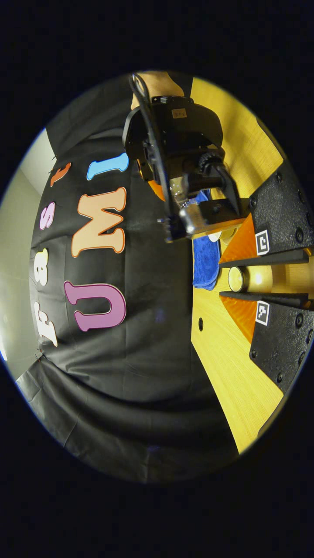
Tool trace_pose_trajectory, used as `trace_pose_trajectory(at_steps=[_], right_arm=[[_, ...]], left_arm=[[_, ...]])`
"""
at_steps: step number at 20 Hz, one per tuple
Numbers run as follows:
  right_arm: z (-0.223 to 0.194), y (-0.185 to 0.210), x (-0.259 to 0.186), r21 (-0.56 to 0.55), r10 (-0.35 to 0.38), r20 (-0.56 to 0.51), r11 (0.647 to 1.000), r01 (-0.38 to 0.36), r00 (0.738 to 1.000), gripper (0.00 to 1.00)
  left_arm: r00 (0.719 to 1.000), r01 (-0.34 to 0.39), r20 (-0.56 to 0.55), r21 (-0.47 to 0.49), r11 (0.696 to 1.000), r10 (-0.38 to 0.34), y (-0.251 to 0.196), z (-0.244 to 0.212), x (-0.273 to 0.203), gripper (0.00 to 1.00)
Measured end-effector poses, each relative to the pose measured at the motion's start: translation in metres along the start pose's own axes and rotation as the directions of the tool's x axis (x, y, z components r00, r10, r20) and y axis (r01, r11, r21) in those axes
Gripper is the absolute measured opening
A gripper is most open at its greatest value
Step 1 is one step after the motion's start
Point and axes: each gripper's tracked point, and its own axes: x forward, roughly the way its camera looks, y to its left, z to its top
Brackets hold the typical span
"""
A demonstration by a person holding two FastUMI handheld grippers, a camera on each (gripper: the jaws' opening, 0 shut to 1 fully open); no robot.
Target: Open the teacup lid with one hand, grasp the water bottle and pour water into the teacup with the other hand; after pouring, place the water bottle on the coaster and then close the teacup lid.
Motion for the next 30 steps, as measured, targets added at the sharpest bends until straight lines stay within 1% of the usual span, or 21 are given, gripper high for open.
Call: trace_pose_trajectory(at_steps=[2, 3, 4, 6, 8, 9, 10, 12, 13, 14, 15, 16, 18, 19, 20, 21, 22, 23, 25, 27, 30], right_arm=[[-0.001, 0.008, 0.001, 0.144, 0.037, -0.005, 0.989, -0.036, 0.999, 0.74], [0.000, 0.010, 0.000, 0.231, 0.051, -0.005, 0.972, -0.048, 0.999, 0.74], [-0.002, 0.016, 0.001, 0.329, 0.068, -0.002, 0.942, -0.064, 0.998, 0.73], [-0.007, 0.024, 0.006, 0.490, 0.086, -0.003, 0.869, -0.074, 0.996, 0.71], [-0.017, 0.024, 0.009, 0.620, 0.085, -0.004, 0.782, -0.065, 0.996, 0.75], [-0.022, 0.023, 0.012, 0.685, 0.082, -0.006, 0.726, -0.056, 0.997, 0.73], [-0.028, 0.022, 0.012, 0.755, 0.084, -0.005, 0.654, -0.051, 0.996, 0.72], [-0.032, 0.024, 0.014, 0.889, 0.076, 0.006, 0.455, -0.040, 0.997, 0.72], [-0.033, 0.023, 0.014, 0.935, 0.067, 0.012, 0.354, -0.035, 0.998, 0.72], [-0.036, 0.023, 0.013, 0.964, 0.053, 0.012, 0.264, -0.025, 0.999, 0.72], [-0.038, 0.024, 0.012, 0.981, 0.044, 0.012, 0.190, -0.020, 0.999, 0.72], [-0.037, 0.022, 0.014, 0.992, 0.034, 0.006, 0.129, -0.011, 0.999, 0.74], [-0.038, 0.023, 0.017, 1.000, 0.006, -0.003, 0.020, 0.003, 1.000, 0.74], [-0.036, 0.024, 0.020, 0.999, -0.001, -0.003, -0.041, 0.003, 1.000, 0.74], [-0.036, 0.026, 0.022, 0.995, 0.006, 0.000, -0.104, 0.001, 1.000, 0.76], [-0.034, 0.026, 0.020, 0.987, 0.011, 0.000, -0.164, 0.001, 1.000, 0.73], [-0.036, 0.029, 0.019, 0.978, 0.015, -0.008, -0.208, 0.011, 1.000, 0.76], [-0.038, 0.030, 0.019, 0.972, 0.013, -0.024, -0.235, 0.026, 1.000, 0.72], [-0.041, 0.030, 0.016, 0.964, 0.002, -0.050, -0.260, 0.049, 0.999, 0.74], [-0.040, 0.037, 0.015, 0.962, 0.004, -0.052, -0.268, 0.051, 0.999, 0.74], [-0.040, 0.037, 0.016, 0.965, -0.029, -0.059, -0.258, 0.050, 0.998, 0.73]], left_arm=[[1.000, 0.000, 0.000, 0.000, 1.000, 0.000, 0.000, 0.000, 0.000, 0.23], [1.000, 0.000, -0.001, 0.000, 1.000, 0.000, 0.000, 0.000, 0.000, 0.23], [1.000, -0.001, -0.001, 0.000, 1.000, 0.001, 0.000, 0.000, 0.000, 0.23], [1.000, -0.001, -0.001, 0.000, 1.000, 0.001, 0.000, 0.000, 0.001, 0.23], [1.000, -0.002, -0.001, 0.000, 1.000, 0.002, 0.000, 0.000, 0.001, 0.23], [1.000, -0.003, 0.000, 0.000, 1.000, 0.003, 0.001, 0.000, 0.000, 0.23], [1.000, -0.003, -0.001, 0.000, 1.000, 0.003, 0.000, 0.000, 0.001, 0.23], [1.000, -0.004, 0.000, 0.000, 1.000, 0.004, 0.000, 0.000, 0.001, 0.23], [1.000, -0.005, -0.001, 0.000, 1.000, 0.005, 0.001, 0.000, 0.001, 0.23], [1.000, -0.005, 0.000, 0.000, 1.000, 0.005, 0.000, 0.000, 0.001, 0.23], [1.000, -0.005, -0.001, 0.000, 1.000, 0.005, 0.000, 0.001, 0.001, 0.23], [1.000, -0.005, 0.000, 0.000, 1.000, 0.005, 0.001, 0.000, 0.001, 0.23], [1.000, -0.006, -0.001, 0.000, 1.000, 0.006, 0.001, 0.000, 0.001, 0.23], [1.000, -0.006, 0.000, 0.000, 1.000, 0.006, 0.001, 0.001, 0.001, 0.23], [1.000, -0.006, -0.001, 0.000, 1.000, 0.006, 0.001, -0.001, 0.001, 0.23], [1.000, -0.006, 0.000, 0.000, 1.000, 0.006, 0.001, 0.000, 0.001, 0.23], [1.000, -0.007, -0.001, 0.000, 1.000, 0.007, 0.001, 0.000, 0.001, 0.23], [1.000, -0.007, 0.000, 0.000, 1.000, 0.007, 0.001, 0.000, 0.001, 0.23], [1.000, -0.007, -0.001, 0.000, 1.000, 0.007, 0.001, 0.000, 0.001, 0.23], [1.000, -0.006, -0.002, -0.001, 1.000, 0.006, 0.001, -0.001, 0.001, 0.23], [1.000, -0.007, -0.001, -0.001, 1.000, 0.007, 0.001, -0.001, 0.001, 0.23]])
